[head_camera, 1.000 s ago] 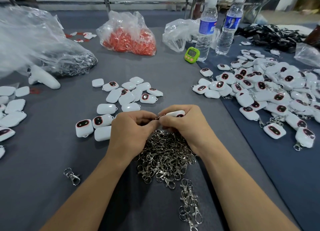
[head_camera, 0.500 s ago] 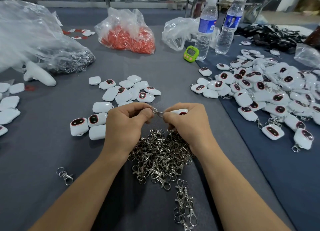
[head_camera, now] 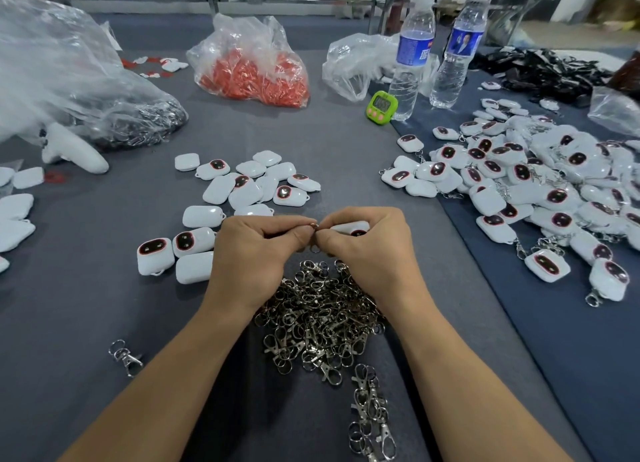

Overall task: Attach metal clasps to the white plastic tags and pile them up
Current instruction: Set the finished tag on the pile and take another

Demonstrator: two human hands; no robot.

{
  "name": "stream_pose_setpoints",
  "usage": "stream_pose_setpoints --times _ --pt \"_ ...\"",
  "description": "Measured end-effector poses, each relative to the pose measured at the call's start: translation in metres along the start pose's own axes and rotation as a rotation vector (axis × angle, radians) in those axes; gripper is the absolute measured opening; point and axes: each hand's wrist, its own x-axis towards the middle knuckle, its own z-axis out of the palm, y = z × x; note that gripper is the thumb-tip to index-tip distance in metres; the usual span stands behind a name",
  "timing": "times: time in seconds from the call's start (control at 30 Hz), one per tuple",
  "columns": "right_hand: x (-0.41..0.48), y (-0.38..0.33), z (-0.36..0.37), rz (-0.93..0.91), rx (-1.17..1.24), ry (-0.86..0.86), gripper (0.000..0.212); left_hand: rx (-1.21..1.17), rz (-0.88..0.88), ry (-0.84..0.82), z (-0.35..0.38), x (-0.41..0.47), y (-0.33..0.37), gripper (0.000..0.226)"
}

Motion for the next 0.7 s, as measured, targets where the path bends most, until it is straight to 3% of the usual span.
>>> stream_pose_setpoints --times 0.1,0.2,0.33,0.53,0.7 --pt "0.0 0.001 0.001 -0.022 -0.06 0.051 0.013 0.174 0.088 0.019 0.001 -0.005 0.0 0.022" --pt "0.0 0.002 0.0 -0.042 -0.131 0.059 0.015 0.35 0.318 0.021 0.001 -0.011 0.0 0.026" --pt "-0.001 0.002 -0.001 -0.073 -0.191 0.014 0.013 0.418 0.437 0.049 -0.002 -0.01 -0.002 0.02" --pt "-0.001 0.001 0.002 -0.088 -0.182 -0.001 0.007 0.369 0.23 0.077 -0.002 -0.01 0.003 0.02" --pt "-0.002 0.0 0.002 -0.089 -0.136 -0.028 0.013 0.165 0.031 0.034 -0.007 -0.004 -0.001 0.026"
